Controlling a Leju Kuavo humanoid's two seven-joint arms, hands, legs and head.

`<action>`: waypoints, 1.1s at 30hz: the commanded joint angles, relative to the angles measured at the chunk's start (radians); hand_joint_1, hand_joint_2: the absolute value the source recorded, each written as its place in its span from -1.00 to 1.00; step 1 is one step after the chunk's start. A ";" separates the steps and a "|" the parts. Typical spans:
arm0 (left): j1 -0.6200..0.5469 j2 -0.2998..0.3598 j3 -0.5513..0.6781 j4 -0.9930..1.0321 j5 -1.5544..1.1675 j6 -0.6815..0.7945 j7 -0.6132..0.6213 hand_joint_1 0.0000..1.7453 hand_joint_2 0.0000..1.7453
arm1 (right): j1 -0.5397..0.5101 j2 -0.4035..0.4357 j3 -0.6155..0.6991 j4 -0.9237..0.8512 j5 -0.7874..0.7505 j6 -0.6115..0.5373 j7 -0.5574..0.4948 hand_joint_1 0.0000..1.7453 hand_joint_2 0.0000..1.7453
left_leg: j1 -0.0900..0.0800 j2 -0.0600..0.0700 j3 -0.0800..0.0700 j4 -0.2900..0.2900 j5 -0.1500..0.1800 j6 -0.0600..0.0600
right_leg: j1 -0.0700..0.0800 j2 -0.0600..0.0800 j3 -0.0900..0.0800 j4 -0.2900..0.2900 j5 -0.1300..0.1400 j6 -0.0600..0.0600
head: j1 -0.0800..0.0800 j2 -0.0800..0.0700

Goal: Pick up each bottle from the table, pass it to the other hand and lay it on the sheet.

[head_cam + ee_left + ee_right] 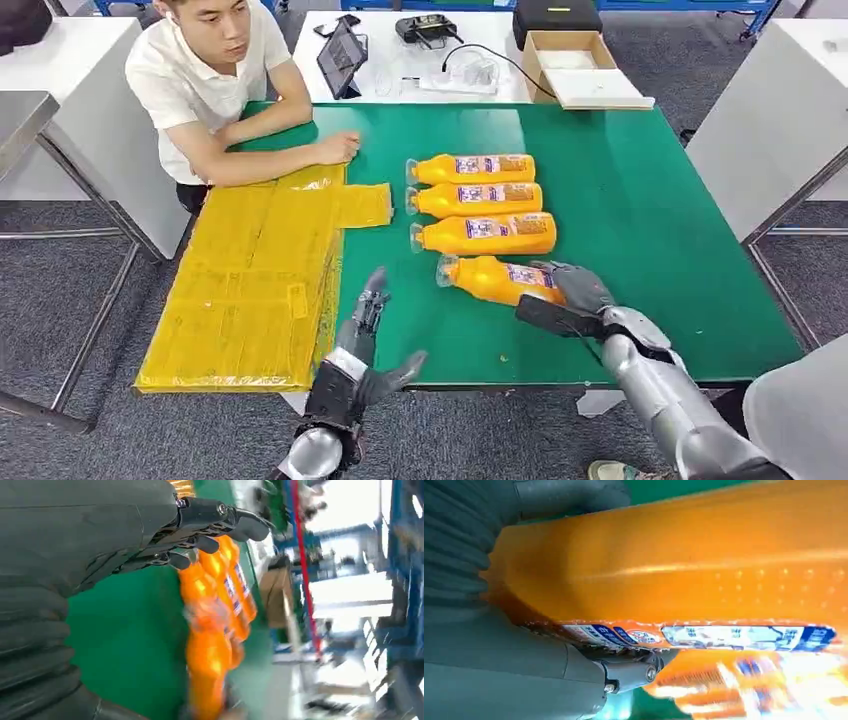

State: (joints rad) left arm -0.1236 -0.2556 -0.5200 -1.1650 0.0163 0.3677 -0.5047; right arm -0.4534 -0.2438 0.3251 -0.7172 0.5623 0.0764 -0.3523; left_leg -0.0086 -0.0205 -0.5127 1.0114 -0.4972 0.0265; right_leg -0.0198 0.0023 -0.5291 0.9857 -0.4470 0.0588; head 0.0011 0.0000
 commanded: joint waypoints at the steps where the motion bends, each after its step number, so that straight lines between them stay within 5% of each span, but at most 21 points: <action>1: -0.016 0.028 -0.037 -0.013 0.360 0.018 0.001 -1.00 1.00 | 0.313 0.194 -0.049 -0.540 -0.220 -0.213 -0.073 1.00 1.00 | 0.003 0.006 -0.004 -0.001 0.001 -0.003 | 0.003 0.006 -0.006 0.000 0.002 -0.004 | -0.001 0.000; 5: -0.020 0.046 -0.077 -0.039 0.397 0.004 0.005 -1.00 1.00 | 0.311 0.205 -0.051 -0.568 -0.240 -0.295 -0.105 1.00 1.00 | 0.002 0.001 -0.013 0.001 0.003 -0.002 | 0.002 0.002 -0.017 0.003 0.002 -0.003 | -0.001 0.000; 10: -0.027 0.095 -0.159 -0.115 0.380 -0.096 0.000 -1.00 1.00 | 0.257 0.223 -0.026 -0.486 -0.304 -0.237 -0.118 1.00 1.00 | 0.003 0.003 -0.018 0.000 0.005 -0.002 | 0.003 0.001 -0.021 0.002 0.003 -0.004 | -0.001 0.000; 23: -0.025 0.092 -0.159 -0.119 0.376 -0.097 -0.001 -1.00 1.00 | 0.243 0.230 -0.019 -0.458 -0.305 -0.238 -0.121 1.00 1.00 | 0.001 0.002 -0.022 0.000 0.005 -0.002 | 0.001 0.001 -0.024 0.002 0.004 -0.005 | -0.001 0.000; 29: -0.040 0.104 -0.220 -0.126 0.105 -0.078 -0.100 -1.00 1.00 | 0.055 0.271 0.178 -0.149 -0.262 -0.027 -0.050 1.00 1.00 | 0.001 0.008 -0.022 0.000 0.005 -0.003 | 0.001 0.006 -0.025 0.002 0.005 -0.005 | -0.001 0.000; 33: -0.046 0.087 -0.206 -0.069 0.020 0.008 -0.027 -1.00 1.00 | -0.016 0.295 0.282 0.000 -0.214 0.012 -0.039 1.00 1.00 | 0.001 0.007 -0.021 -0.001 0.005 -0.002 | 0.001 0.005 -0.025 0.002 0.005 -0.004 | -0.001 0.000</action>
State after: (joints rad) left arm -0.1296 -0.1995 -0.6825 -1.2970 0.1376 0.2896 -0.5951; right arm -0.2598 0.0000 0.3758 -1.0955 0.2896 0.0226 -0.4192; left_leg -0.0083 -0.0209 -0.5351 1.0114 -0.4920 0.0260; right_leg -0.0200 0.0014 -0.5529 0.9883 -0.4445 0.0565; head 0.0004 -0.0004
